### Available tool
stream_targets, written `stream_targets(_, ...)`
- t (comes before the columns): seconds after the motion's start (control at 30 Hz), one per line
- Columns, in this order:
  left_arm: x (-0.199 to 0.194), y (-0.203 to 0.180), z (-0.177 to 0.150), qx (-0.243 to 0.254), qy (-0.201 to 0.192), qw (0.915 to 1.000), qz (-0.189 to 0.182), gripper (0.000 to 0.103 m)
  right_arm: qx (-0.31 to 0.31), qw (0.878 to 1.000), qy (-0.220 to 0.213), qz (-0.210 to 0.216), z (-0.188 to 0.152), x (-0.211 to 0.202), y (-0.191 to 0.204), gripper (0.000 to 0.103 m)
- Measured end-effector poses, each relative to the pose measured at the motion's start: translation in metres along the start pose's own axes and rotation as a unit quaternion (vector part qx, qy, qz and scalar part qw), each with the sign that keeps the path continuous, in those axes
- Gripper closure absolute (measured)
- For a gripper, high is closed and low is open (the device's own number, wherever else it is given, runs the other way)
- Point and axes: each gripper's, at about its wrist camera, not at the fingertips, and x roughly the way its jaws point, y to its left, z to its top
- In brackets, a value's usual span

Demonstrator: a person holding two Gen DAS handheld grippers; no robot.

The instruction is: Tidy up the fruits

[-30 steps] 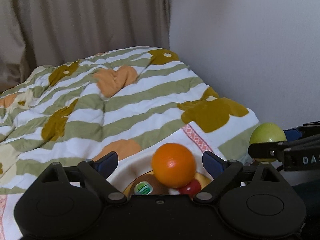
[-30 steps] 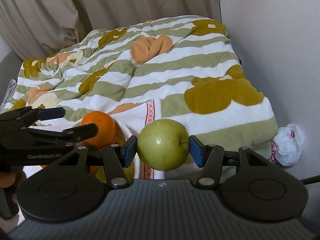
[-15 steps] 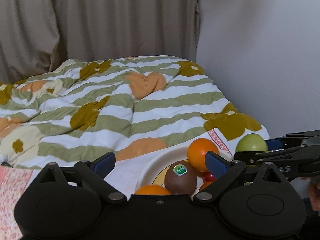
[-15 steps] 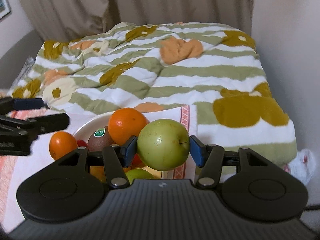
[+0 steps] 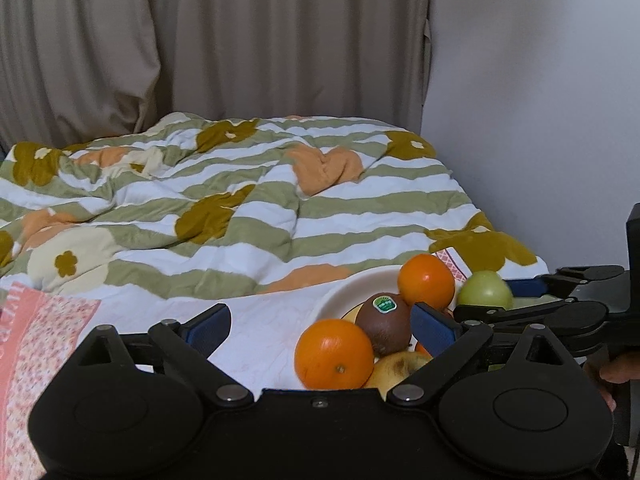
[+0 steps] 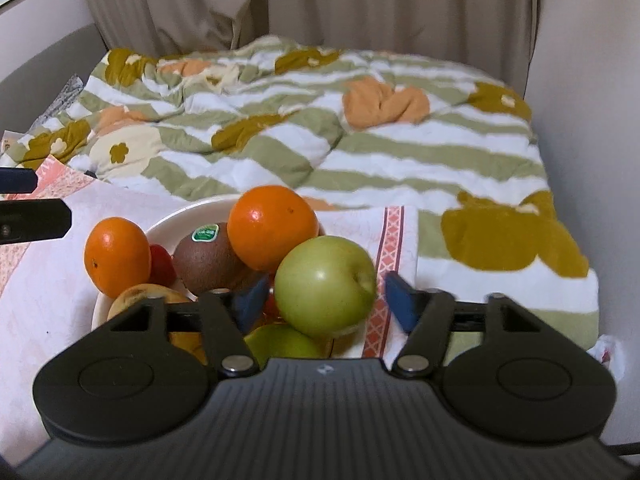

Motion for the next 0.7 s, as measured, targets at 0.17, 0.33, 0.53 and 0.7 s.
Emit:
stream_targets(0.17, -0.025, -0.003, -0.011, -0.009, -0.014, 0.9998, 0.013, 0.005, -0.014, 0.999, -0.028, -0.007, -0.006, -0.021, 0.008, 0.000)
stream_targets(0.33, -0.058, -0.006, -0.022, -0.012, -0.029, 0.9991, 0.030, 0.005, -0.017, 0.999, -0.037, -0.007, -0.010, -0.048, 0.016, 0.000)
stream_targets(0.53, -0.107, 0.001, -0.032, -0.028, -0.051, 0.9975, 0.040, 0.005, -0.022, 0.998, -0.055, -0.018, -0.008, -0.098, 0.041, 0.000)
stream_targets(0.7, -0.154, 0.021, -0.045, -0.048, -0.079, 0.9948, 0.044, 0.005, -0.003, 0.997, -0.072, -0.027, -0.008, -0.147, 0.067, 0.000)
